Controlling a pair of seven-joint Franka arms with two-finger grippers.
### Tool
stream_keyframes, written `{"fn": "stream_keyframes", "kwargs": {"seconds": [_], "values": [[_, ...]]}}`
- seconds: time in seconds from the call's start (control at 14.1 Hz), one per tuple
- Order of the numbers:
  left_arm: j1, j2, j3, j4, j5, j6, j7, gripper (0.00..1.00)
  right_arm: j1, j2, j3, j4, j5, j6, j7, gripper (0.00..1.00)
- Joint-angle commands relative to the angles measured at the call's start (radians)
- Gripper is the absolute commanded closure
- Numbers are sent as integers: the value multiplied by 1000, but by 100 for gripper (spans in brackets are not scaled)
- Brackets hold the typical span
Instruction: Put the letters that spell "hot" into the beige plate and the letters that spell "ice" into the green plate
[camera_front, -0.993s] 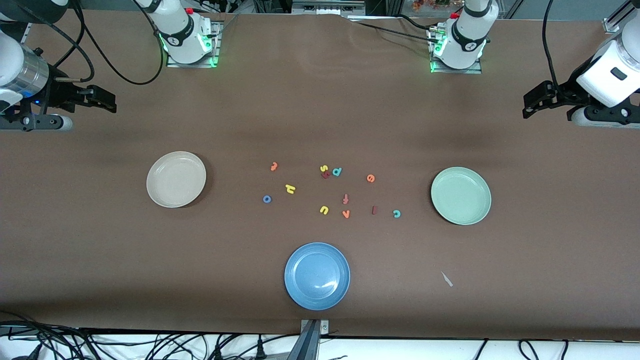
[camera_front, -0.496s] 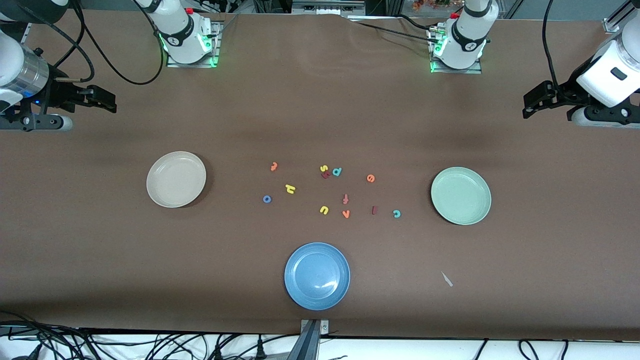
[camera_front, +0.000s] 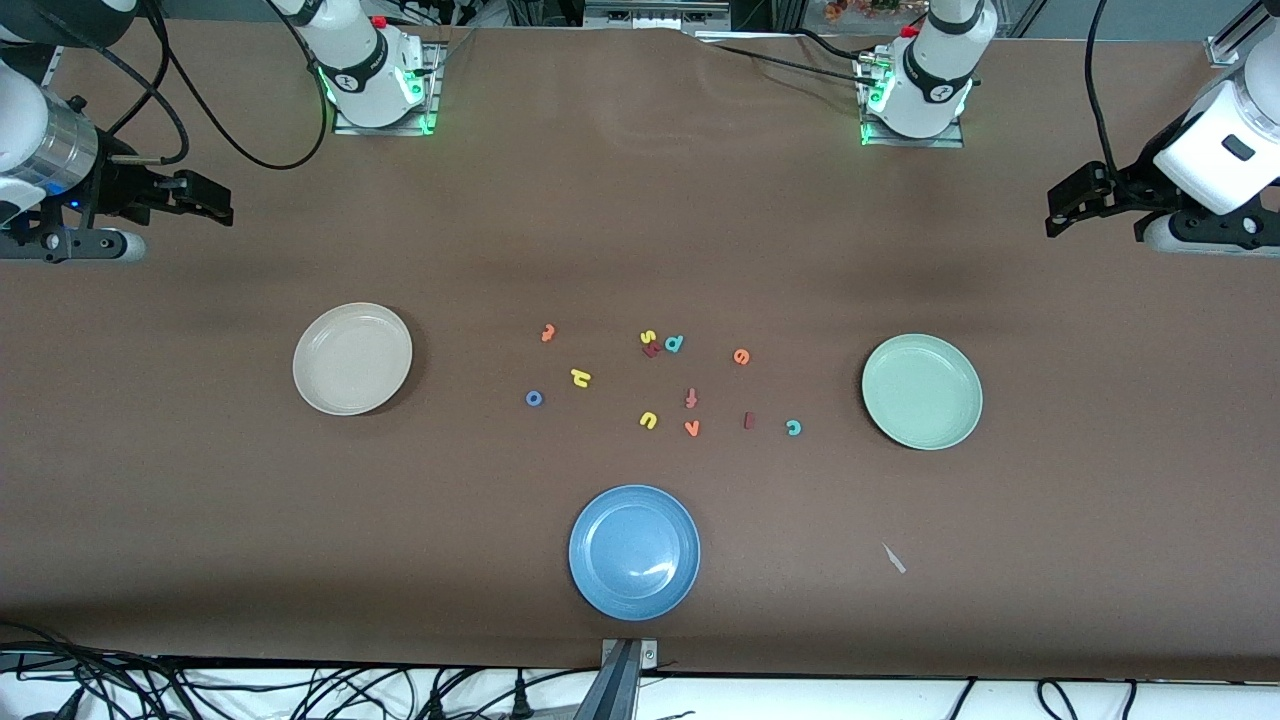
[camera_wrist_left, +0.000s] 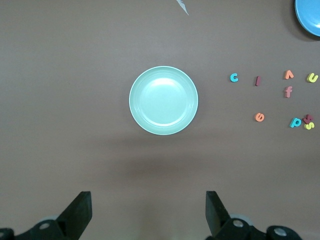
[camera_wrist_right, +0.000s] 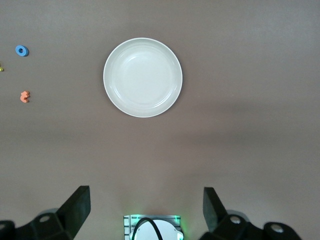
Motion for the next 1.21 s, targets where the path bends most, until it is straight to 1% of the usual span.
{"fn": "stream_keyframes", "kwargs": {"seconds": [0.0, 1.13], "values": [[4, 5, -2, 25, 19, -25, 15, 0, -3, 11, 1, 29, 17, -25, 4, 0], [7, -3, -1, 26, 19, -45, 24, 0, -3, 11, 1, 29, 17, -25, 4, 0]]}}
